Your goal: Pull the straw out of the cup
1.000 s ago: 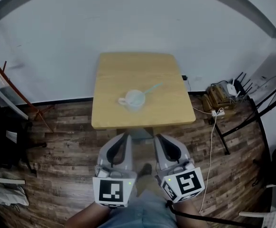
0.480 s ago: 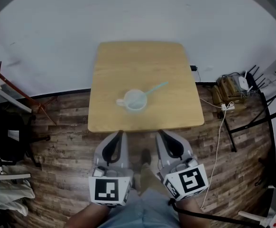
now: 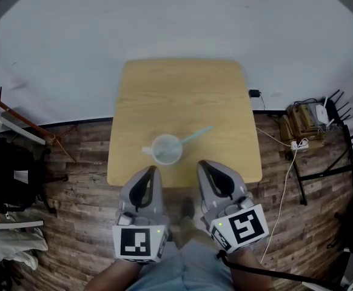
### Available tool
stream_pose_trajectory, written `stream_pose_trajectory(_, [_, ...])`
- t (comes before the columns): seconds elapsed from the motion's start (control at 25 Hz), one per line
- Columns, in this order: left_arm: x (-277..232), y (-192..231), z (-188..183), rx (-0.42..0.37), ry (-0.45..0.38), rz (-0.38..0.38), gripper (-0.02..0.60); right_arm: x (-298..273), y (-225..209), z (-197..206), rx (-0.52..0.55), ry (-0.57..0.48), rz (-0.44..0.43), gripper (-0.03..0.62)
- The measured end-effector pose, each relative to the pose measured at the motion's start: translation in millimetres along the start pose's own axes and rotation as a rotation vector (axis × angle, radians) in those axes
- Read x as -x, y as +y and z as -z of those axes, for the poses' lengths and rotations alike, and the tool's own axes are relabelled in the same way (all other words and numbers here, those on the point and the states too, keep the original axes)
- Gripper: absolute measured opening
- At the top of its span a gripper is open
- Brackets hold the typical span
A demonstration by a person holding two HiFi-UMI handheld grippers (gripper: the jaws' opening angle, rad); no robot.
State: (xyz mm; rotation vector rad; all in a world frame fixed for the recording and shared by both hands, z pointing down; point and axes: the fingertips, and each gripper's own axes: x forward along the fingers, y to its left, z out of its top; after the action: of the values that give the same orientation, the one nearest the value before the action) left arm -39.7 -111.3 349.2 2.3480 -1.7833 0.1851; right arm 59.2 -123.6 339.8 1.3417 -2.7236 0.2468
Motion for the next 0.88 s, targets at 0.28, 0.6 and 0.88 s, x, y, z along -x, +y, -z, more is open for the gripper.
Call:
stream_pose_trajectory(0.28, [-31.4,-2.3,-26.6,-0.034,-0.055,-0.045,0.020,-23.0,-24.5,-26.1,0.046,-0.037,-0.087,0.006])
stream_pose_trajectory(0.6, [-43.4,12.2,-35.9,-0.005,-0.075,-0.127,0.020,-50.4,-33.8,-46.9,0.100,-0.058,-0.194,0.006])
stream_pose_trajectory(0.88, [-57.6,39.7,-18.8,0.075,-0.026,-0.164,0.020,-81.5,-37.7,-34.9,0.166,0.023,-0.277,0.007])
